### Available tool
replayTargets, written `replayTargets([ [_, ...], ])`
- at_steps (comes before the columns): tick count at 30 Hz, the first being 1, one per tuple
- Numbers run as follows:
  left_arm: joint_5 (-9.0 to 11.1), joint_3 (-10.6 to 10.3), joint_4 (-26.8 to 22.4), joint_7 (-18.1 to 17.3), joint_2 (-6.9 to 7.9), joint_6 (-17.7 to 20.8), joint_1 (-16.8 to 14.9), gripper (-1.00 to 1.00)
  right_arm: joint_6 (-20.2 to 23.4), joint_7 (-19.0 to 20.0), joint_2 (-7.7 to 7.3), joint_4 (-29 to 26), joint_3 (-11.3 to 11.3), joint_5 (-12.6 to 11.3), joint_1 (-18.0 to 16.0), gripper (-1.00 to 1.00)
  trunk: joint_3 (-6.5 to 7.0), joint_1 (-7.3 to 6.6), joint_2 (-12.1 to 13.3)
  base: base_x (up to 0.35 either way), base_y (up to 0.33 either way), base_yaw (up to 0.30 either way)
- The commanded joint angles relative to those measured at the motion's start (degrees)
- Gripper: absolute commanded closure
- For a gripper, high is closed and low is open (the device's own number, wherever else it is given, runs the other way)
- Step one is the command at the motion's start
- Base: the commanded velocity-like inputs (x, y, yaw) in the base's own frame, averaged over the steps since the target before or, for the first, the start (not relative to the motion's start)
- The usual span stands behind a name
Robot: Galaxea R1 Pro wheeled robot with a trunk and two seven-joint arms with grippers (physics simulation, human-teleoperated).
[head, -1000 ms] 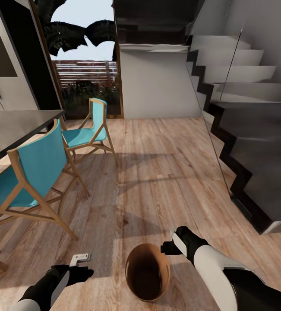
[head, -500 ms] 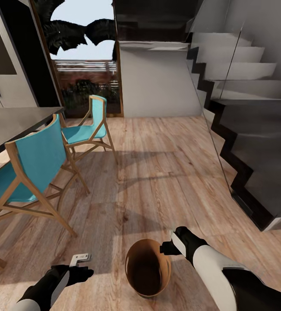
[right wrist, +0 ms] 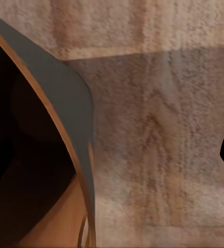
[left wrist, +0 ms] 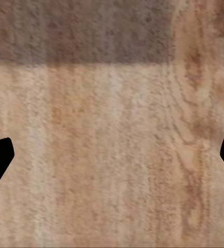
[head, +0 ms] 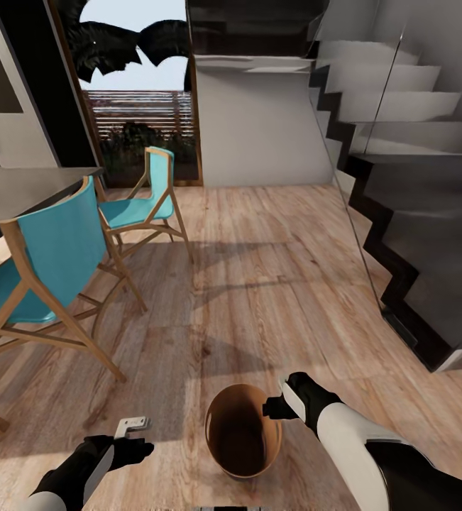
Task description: Put the three can of soda from the living room inside the tash can in the kitchen.
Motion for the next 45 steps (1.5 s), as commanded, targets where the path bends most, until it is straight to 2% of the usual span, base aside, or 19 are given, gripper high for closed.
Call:
replayTargets([
  [1,0.00,0.00,0.00,0.00,0.00,0.00,0.00,-1.00,0.00,0.00,0.00,-0.02,0.00,0.00,0.00,-1.00,-0.23,0.02,-0.02,0.000,0.000,0.000],
  [22,0.00,0.00,0.00,0.04,0.00,-0.03,-0.04,-1.00,0.00,0.00,0.00,0.01,0.00,0.04,0.00,-1.00,-4.88,0.56,-0.30,0.000,0.000,0.000],
  [45,0.00,0.00,-0.02,0.09,0.00,-0.08,-0.03,-1.00,0.00,0.00,0.00,0.01,0.00,0.02,0.00,-1.00,-4.88,0.56,-0.30,0.000,0.000,0.000],
])
